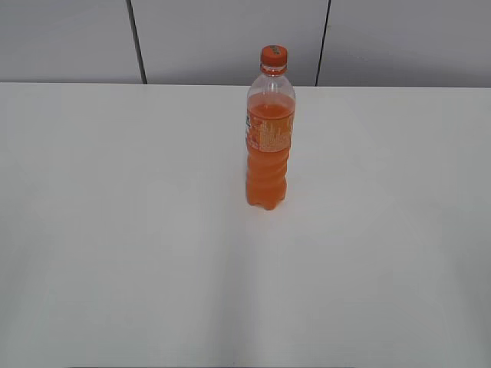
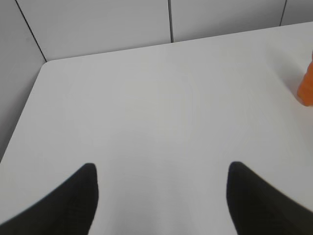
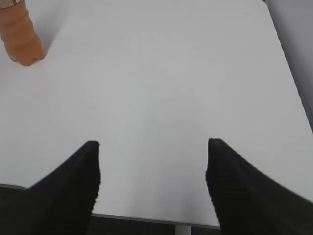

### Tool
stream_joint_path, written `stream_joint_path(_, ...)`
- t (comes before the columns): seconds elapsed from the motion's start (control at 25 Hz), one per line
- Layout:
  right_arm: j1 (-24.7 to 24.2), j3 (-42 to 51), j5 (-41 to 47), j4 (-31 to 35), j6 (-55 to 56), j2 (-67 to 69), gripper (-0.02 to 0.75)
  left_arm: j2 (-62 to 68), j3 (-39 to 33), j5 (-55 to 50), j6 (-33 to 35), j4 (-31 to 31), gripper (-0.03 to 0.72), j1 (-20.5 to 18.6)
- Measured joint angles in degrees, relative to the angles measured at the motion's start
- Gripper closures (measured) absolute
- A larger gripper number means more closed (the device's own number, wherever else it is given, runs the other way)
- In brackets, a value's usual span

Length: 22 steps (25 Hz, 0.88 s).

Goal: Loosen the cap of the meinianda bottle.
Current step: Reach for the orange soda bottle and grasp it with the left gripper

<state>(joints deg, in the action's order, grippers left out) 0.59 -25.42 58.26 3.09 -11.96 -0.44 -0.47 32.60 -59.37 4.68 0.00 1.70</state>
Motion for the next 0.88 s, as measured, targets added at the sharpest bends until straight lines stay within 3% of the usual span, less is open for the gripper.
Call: stream_joint_path(0.88,0.0,0.0,0.0,0.0,0.0,0.0,0.227,0.0,0.0,0.0,0.0,0.0,0.189,0.0)
